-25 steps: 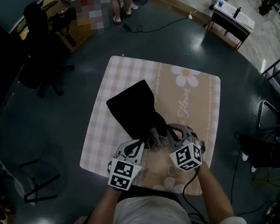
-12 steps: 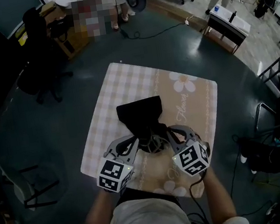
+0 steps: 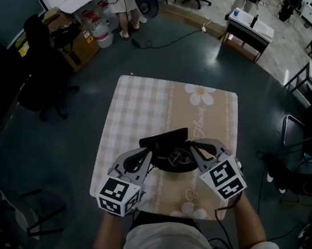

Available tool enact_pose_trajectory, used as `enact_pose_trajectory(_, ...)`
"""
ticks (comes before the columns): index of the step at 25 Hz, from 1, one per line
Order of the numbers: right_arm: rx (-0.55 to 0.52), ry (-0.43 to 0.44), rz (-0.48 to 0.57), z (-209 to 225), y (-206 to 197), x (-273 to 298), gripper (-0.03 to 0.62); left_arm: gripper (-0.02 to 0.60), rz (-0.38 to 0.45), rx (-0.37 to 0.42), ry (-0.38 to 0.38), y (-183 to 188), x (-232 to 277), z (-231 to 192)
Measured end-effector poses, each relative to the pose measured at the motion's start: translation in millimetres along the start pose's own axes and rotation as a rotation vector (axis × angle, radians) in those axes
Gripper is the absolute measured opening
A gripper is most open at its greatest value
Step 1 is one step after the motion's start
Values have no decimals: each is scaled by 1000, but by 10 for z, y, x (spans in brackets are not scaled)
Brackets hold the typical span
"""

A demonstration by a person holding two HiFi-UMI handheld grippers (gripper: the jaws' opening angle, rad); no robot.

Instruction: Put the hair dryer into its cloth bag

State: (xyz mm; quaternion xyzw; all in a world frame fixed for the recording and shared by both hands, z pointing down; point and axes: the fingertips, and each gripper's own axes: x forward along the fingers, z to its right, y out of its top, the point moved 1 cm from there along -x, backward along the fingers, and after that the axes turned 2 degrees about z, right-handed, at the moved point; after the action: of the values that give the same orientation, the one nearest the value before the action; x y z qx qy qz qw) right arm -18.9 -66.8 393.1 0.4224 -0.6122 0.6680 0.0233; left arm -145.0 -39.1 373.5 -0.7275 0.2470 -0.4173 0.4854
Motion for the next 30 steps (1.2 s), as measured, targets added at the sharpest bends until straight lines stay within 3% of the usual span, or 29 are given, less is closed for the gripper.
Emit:
enact_pose_trajectory(7, -13, -33, -1, 174, 219, -195, 18, 14, 56, -21, -35, 355, -82, -56)
enact_pose_trajectory(16, -41, -74, 71, 415, 558, 41, 18, 14, 84, -12, -45, 722, 134, -464)
enact_pose_trajectory(24, -84, -105, 154, 581, 916, 486, 18, 14, 91, 75, 35, 1018, 210, -992)
enact_pose_trajectory(30, -107, -103, 175, 624, 1117, 817, 18, 14, 86, 84, 99, 1018, 180, -1281)
